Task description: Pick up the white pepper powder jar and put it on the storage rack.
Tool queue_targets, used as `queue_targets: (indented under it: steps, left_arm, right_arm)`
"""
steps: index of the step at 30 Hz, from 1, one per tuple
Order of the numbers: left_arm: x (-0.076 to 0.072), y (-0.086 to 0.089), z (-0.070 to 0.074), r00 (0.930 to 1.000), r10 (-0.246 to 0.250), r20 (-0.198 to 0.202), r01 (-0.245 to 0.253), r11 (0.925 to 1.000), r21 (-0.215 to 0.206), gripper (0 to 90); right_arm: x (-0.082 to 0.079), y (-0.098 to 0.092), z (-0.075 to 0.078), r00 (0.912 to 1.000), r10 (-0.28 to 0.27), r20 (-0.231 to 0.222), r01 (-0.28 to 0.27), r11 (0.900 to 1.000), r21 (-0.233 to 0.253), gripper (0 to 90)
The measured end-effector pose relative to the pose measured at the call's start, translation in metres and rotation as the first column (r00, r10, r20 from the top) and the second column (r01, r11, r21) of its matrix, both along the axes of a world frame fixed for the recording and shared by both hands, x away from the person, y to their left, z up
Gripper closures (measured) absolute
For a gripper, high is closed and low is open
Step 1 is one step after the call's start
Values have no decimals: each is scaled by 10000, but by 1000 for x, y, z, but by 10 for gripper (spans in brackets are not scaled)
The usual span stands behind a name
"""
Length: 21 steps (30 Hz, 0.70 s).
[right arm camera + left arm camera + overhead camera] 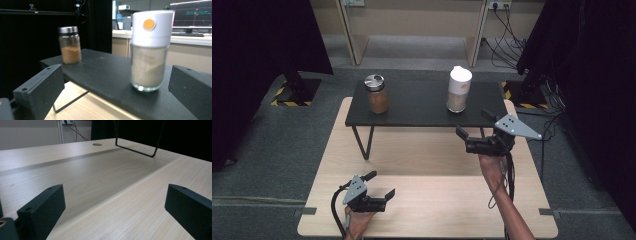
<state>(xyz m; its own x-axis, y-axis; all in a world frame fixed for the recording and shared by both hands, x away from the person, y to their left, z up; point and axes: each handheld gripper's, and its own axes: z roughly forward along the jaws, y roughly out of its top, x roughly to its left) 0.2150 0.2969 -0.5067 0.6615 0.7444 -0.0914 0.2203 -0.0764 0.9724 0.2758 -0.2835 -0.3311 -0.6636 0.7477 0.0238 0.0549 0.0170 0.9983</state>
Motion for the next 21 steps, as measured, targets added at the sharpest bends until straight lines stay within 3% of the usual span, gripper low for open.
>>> queue_targets:
  steps: [5,18,21]
  left_arm:
    - [0,0,0,10000,-7,5,7,10000,25,23]
    - [-1,0,0,10000,42,-26,-42,10000,-25,22]
    - [-1,0,0,10000,40,-29,-40,10000,-18,22]
  right_arm:
    - [-13,-2,-21,9998,153,84,-151,9996,-232,2]
    - [-33,-16,-75,9988,486,31,-487,9988,96,2]
    - [-36,-18,-87,9983,568,-152,-565,9983,171,2]
